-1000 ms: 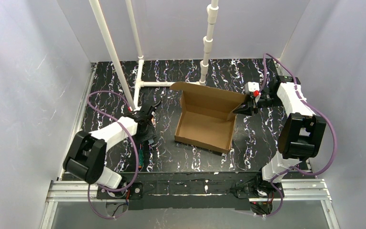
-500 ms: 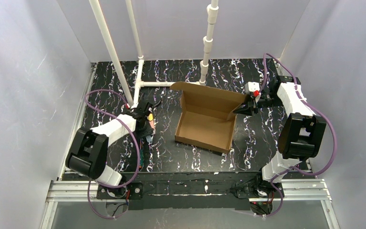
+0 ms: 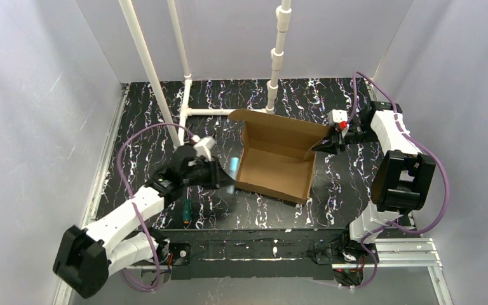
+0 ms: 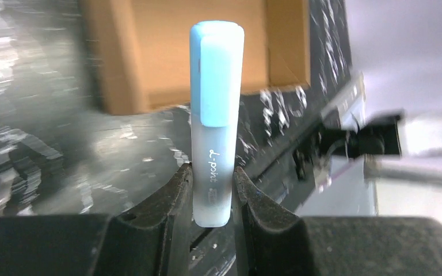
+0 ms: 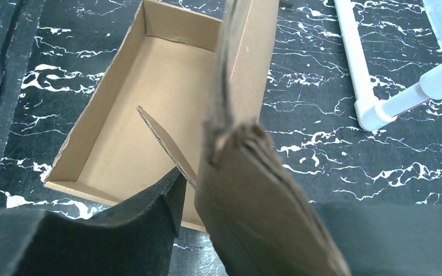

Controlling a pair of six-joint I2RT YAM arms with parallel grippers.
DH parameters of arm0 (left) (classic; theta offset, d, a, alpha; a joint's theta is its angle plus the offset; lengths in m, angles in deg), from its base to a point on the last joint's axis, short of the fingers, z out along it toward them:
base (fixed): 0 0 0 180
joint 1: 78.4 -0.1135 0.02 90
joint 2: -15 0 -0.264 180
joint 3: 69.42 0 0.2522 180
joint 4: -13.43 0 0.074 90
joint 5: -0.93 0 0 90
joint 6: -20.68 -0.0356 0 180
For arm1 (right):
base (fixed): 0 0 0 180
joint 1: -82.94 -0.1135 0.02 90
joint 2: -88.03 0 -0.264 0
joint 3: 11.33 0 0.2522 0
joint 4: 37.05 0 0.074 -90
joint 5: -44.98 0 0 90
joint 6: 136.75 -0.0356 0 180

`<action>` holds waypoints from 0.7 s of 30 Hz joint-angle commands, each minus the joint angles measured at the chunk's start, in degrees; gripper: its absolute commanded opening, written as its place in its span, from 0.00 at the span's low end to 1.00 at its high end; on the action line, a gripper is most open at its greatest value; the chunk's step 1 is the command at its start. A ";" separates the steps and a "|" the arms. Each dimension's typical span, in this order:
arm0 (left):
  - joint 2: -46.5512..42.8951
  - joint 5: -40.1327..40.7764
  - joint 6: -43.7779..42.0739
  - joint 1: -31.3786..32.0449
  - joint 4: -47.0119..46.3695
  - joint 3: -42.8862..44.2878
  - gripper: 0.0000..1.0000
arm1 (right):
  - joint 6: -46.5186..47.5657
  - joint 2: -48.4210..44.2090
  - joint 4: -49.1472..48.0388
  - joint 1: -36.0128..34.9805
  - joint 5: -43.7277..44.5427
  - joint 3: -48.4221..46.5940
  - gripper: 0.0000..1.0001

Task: Fold the paper box

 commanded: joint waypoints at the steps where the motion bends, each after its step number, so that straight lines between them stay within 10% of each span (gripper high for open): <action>1: 5.70 -3.40 -4.94 12.84 -13.14 3.86 0.00 | 1.10 -0.82 1.59 0.40 -2.03 0.33 0.09; 8: 20.72 14.96 6.03 15.51 -20.60 10.59 0.02 | 0.99 -0.91 1.60 0.84 -2.02 0.62 0.09; 13: 28.82 16.49 14.05 15.62 -20.70 15.98 0.34 | 1.12 -0.90 1.60 1.01 -2.07 0.72 0.09; 21: 14.40 19.27 5.54 15.76 -20.09 5.77 0.46 | 1.72 -0.55 1.60 1.06 -1.93 1.02 0.09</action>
